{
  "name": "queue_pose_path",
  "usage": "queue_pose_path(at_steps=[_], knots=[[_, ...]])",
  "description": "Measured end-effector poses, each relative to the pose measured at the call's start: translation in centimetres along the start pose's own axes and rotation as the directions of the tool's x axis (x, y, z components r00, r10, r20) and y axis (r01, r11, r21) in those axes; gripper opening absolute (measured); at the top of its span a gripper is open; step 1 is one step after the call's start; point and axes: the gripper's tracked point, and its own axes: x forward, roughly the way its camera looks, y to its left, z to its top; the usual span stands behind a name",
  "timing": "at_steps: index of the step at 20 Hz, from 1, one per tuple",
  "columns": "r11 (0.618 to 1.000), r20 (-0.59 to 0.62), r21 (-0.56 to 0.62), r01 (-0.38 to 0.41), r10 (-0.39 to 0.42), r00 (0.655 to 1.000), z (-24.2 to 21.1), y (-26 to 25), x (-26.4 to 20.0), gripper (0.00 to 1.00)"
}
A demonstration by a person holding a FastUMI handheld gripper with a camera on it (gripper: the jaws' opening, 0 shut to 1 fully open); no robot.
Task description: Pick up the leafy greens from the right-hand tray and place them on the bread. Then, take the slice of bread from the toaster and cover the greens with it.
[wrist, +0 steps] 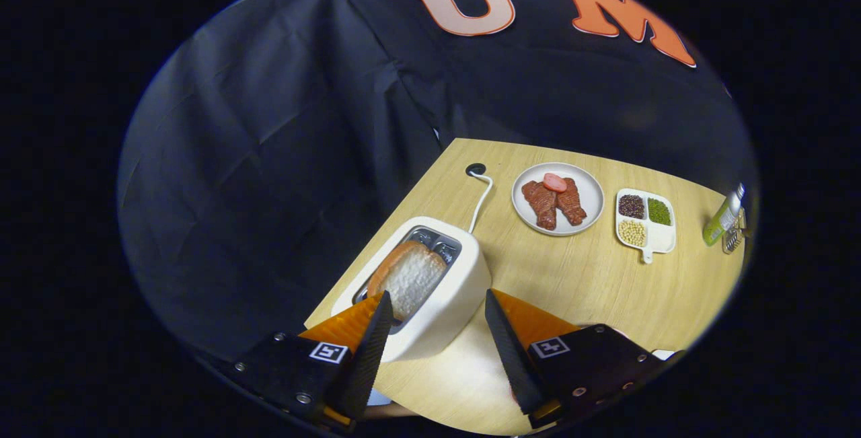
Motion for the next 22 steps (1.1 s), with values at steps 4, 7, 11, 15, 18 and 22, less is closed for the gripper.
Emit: queue_pose_path(at_steps=[4, 7, 11, 15, 18, 22], knots=[[1.0, -0.018, -0.027, 0.013, -0.013, 1.0, 1.4, 2.5, 1.6, 0.83], [0.999, -0.046, -0.021, 0.038, -0.039, 0.998, 1.9, 3.2, 3.2, 0.83], [0.996, -0.094, 0.0, 0.089, -0.089, 0.992, 1.9, 3.0, 5.3, 0.83], [0.989, -0.136, 0.004, 0.148, -0.146, 0.98, 1.2, 2.4, 6.7, 0.77], [0.987, -0.193, -0.046, 0.152, -0.158, 0.968, -0.2, 2.9, 7.1, 0.72], [0.98, -0.239, -0.089, 0.176, -0.192, 0.952, -1.6, 2.7, 7.8, 0.68]])
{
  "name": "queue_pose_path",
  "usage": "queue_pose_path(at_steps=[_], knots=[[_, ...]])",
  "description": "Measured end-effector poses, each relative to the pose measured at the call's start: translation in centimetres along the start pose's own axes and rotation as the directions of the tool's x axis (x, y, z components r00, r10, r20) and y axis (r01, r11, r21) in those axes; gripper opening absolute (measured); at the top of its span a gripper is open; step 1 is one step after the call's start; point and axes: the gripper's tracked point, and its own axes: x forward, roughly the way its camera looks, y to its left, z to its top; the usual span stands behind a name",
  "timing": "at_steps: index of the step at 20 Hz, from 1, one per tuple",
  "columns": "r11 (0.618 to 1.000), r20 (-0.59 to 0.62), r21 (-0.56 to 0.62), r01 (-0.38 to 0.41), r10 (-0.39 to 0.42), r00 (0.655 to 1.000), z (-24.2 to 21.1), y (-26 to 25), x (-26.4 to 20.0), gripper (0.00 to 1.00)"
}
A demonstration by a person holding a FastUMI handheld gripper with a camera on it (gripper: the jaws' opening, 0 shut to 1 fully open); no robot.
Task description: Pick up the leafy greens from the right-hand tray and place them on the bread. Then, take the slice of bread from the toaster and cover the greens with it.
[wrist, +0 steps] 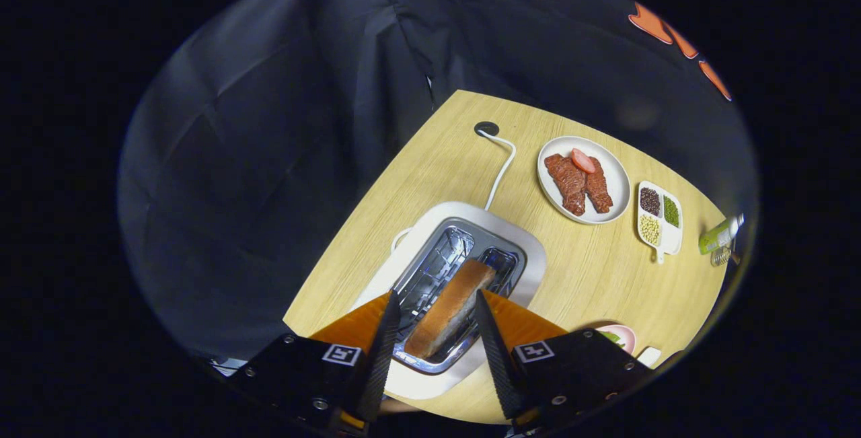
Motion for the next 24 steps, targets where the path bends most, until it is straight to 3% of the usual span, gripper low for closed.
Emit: queue_pose_path(at_steps=[2, 6, 7, 9, 13, 24], knots=[[0.999, 0.003, -0.002, 0.034, -0.034, 0.999, 0.0, -0.7, 0.2, 0.63], [0.996, 0.003, 0.032, 0.087, -0.087, 0.996, 0.0, -2.4, 0.1, 0.39], [0.996, 0.009, 0.059, 0.069, -0.069, 0.998, 0.1, -2.5, 0.1, 0.29], [0.993, 0.017, 0.111, 0.027, -0.029, 0.999, 0.1, -2.4, 0.0, 0.18], [0.989, 0.061, 0.145, -0.028, 0.02, 0.998, 0.4, -2.9, -1.2, 0.12], [0.964, 0.238, 0.178, -0.196, 0.151, 0.96, 1.5, -4.2, -8.0, 0.12]])
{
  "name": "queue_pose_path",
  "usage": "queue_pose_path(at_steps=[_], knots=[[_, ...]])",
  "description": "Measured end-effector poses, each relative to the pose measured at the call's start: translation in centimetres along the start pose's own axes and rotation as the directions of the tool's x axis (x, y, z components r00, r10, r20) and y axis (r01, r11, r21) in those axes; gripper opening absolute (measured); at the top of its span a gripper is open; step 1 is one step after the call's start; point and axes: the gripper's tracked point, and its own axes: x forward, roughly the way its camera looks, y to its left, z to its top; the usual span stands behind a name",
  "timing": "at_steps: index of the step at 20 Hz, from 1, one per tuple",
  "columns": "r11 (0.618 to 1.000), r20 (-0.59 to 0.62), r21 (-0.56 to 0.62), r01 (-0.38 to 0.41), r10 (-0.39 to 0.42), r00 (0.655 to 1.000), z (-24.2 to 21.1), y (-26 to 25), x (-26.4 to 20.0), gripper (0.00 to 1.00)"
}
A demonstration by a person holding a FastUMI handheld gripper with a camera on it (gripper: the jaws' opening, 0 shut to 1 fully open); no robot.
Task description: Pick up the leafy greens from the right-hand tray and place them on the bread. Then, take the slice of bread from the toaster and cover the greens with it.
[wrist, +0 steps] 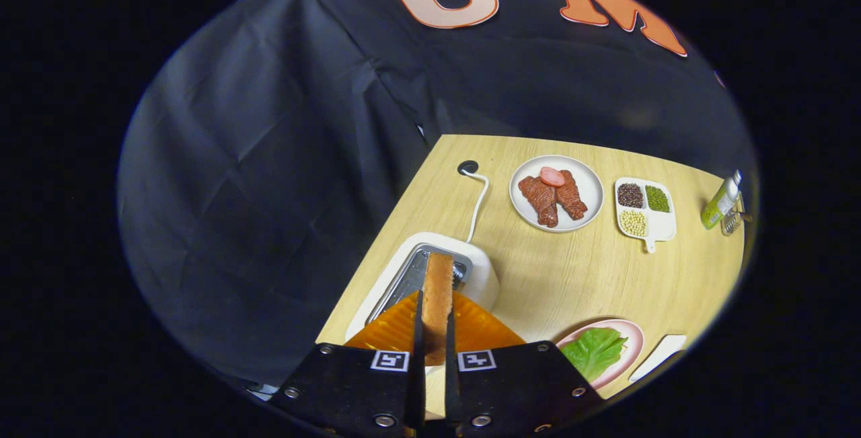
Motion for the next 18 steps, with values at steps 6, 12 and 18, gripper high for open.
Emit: queue_pose_path(at_steps=[6, 12, 18], knots=[[0.999, 0.074, 0.029, -0.037, 0.035, 0.997, 0.0, -2.3, -3.3, 0.12], [0.995, 0.093, 0.068, -0.072, 0.065, 0.993, -2.2, -5.2, -4.4, 0.12], [0.988, 0.089, 0.11, -0.111, 0.101, 0.991, -5.5, -8.6, -4.9, 0.12]])
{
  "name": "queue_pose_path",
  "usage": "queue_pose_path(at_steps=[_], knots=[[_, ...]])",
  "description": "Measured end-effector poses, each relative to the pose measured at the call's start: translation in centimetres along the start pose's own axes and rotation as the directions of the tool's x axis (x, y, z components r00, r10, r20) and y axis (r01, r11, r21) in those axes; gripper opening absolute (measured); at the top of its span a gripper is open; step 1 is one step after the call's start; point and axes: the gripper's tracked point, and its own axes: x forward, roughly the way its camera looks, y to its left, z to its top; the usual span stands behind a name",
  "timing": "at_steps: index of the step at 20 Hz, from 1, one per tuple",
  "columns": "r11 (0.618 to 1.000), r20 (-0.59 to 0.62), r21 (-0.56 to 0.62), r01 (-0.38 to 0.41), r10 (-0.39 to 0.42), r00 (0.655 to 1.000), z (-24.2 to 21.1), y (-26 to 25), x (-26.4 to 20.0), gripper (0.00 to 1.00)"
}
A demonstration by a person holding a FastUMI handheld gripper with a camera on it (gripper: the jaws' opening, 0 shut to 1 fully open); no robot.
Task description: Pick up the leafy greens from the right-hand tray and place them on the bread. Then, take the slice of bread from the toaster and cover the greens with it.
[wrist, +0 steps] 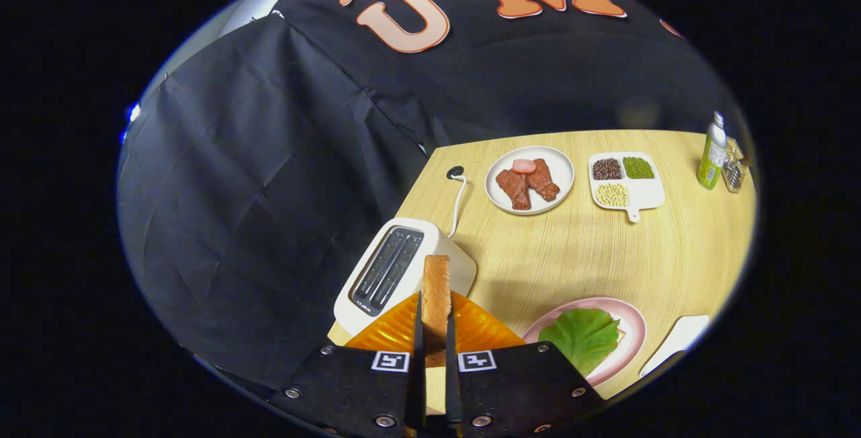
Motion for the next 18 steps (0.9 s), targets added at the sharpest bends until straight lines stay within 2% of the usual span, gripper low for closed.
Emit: queue_pose_path(at_steps=[9, 18], knots=[[1.0, 0.0, 0.029, -0.004, 0.004, 1.0, -4.5, -5.9, -1.9, 0.12], [0.993, -0.01, 0.115, 0.026, -0.025, 1.0, -8.0, -12.4, -2.1, 0.12]])
